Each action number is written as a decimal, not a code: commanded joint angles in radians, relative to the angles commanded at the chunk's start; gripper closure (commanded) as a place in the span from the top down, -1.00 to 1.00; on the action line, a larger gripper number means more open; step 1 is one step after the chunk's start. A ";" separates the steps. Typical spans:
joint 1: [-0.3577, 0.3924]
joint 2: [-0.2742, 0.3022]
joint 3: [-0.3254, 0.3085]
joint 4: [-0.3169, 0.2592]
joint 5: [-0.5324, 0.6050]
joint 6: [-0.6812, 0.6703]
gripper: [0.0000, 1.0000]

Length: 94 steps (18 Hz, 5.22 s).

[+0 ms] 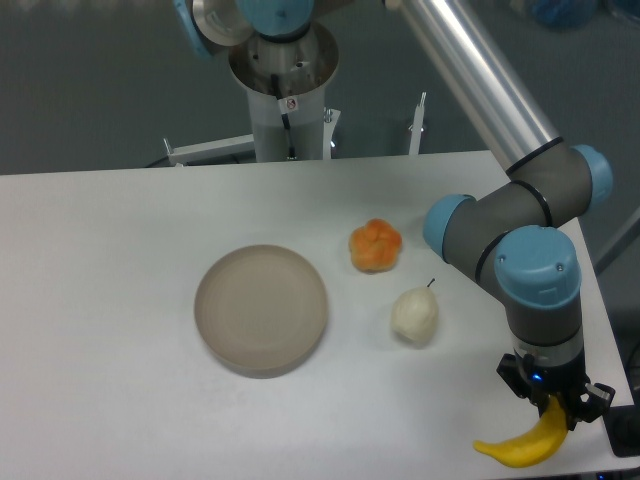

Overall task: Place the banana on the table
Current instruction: 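Carry the held yellow banana toward the pear and green pepper, then lower the banana onto the table beside the white pear, then open the gripper and lift it away from the banana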

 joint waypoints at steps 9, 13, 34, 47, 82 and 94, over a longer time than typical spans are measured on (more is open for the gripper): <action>0.000 0.061 -0.078 0.002 -0.006 -0.002 -0.35; -0.006 0.120 -0.147 -0.006 -0.006 -0.012 -0.35; 0.084 0.216 -0.429 -0.057 -0.023 -0.009 -0.33; 0.196 0.224 -0.588 0.046 -0.164 -0.086 -0.33; 0.216 0.227 -0.529 0.043 -0.152 -0.084 1.00; 0.231 0.279 -0.368 0.041 -0.144 0.058 1.00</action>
